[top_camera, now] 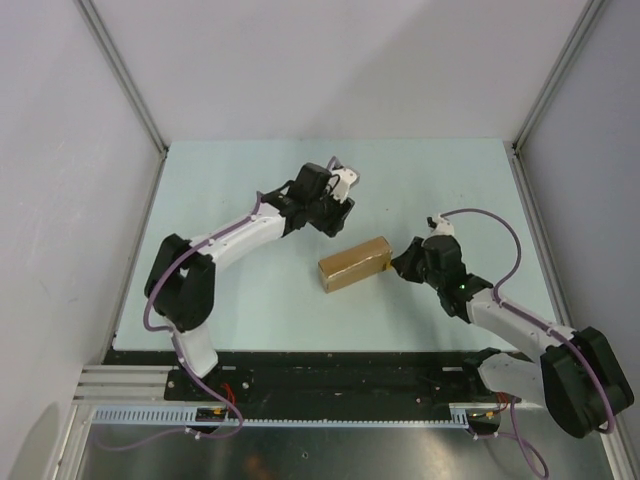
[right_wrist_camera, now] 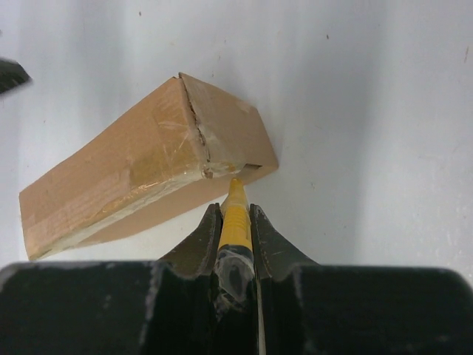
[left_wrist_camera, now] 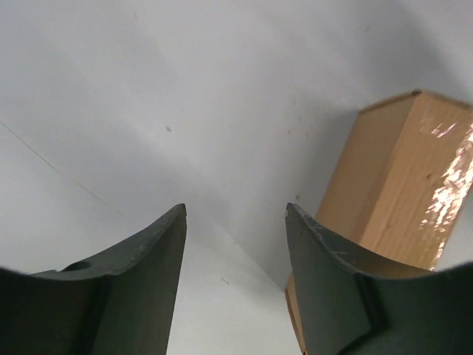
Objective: Unpack the express box
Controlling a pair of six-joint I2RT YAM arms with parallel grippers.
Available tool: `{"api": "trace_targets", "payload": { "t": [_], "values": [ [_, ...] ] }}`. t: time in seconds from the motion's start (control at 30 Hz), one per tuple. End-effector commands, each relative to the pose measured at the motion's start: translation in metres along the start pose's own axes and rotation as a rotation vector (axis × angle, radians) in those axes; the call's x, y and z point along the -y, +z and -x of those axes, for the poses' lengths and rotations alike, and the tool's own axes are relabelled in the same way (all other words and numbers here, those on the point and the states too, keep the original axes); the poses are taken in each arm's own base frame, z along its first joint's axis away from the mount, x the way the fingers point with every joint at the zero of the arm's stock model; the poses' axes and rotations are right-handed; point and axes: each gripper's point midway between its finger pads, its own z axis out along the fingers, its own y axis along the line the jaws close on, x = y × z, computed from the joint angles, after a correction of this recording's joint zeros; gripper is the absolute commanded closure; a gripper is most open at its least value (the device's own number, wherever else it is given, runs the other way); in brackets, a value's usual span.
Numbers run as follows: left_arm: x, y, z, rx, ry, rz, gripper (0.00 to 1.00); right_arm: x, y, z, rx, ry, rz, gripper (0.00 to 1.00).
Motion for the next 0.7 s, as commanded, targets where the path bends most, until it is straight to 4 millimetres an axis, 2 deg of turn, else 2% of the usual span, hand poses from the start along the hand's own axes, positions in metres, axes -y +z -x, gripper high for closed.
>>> {"api": "trace_targets", "payload": {
  "t": [0.0,0.03,0.07,0.13,0.17,0.2,0.23,0.3,0.33,0.43,0.47,0.53,0.57,0.67],
  "values": [
    [-0.006,0.014,-0.04,-0.094,-0.162,-0.01,0.43,-0.022,0.011,0.048,0.153,0.007,0.03,1.0],
    [-0.002,0.016,-0.051,-0.118,-0.187,-0.039,0.45,-0.026,0.012,0.053,0.162,0.001,0.038,1.0],
    [0.007,0.015,-0.055,-0.126,-0.209,-0.097,0.48,-0.025,0.018,0.051,0.151,-0.011,0.033,1.0],
    [0.013,0.011,-0.066,-0.146,-0.231,-0.143,0.5,-0.035,0.022,0.06,0.168,-0.024,0.059,1.0],
    [0.02,0.009,-0.07,-0.152,-0.238,-0.175,0.5,-0.034,0.03,0.055,0.145,-0.031,0.054,1.0],
    [0.023,0.004,-0.07,-0.148,-0.24,-0.19,0.51,-0.039,0.032,0.059,0.153,-0.04,0.071,1.0],
    [0.028,0.001,-0.082,-0.171,-0.258,-0.2,0.51,-0.044,0.036,0.062,0.153,-0.046,0.086,1.0],
    [0.037,-0.006,-0.09,-0.182,-0.278,-0.239,0.51,-0.051,0.047,0.057,0.131,-0.07,0.108,1.0],
    [0.042,-0.012,-0.097,-0.193,-0.289,-0.257,0.51,-0.06,0.05,0.063,0.137,-0.079,0.128,1.0],
    [0.053,-0.023,-0.107,-0.204,-0.311,-0.305,0.51,-0.073,0.065,0.057,0.108,-0.109,0.163,1.0],
    [0.056,-0.024,-0.109,-0.206,-0.311,-0.314,0.51,-0.085,0.067,0.059,0.1,-0.12,0.2,1.0],
    [0.057,-0.03,-0.112,-0.198,-0.312,-0.314,0.5,-0.094,0.076,0.052,0.076,-0.145,0.221,1.0],
    [0.054,-0.032,-0.112,-0.194,-0.312,-0.301,0.5,-0.104,0.078,0.055,0.081,-0.153,0.245,1.0],
    [0.04,-0.037,-0.112,-0.176,-0.325,-0.237,0.49,-0.115,0.084,0.046,0.056,-0.181,0.264,1.0]
  ]
}}
